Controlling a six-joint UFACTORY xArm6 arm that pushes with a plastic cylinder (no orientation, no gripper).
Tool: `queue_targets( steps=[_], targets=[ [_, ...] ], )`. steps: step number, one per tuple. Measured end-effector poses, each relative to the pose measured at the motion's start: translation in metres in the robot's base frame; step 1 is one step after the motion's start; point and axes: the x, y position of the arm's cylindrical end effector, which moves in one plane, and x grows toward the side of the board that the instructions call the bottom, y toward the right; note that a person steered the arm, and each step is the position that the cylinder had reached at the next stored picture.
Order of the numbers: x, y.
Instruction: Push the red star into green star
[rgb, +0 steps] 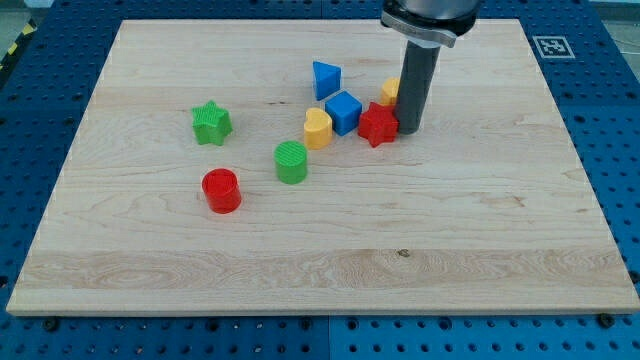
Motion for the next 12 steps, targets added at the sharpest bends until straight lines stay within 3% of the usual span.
queue_targets(
  steps=[12],
  targets=[
    [0.004,-0.156]
  ],
)
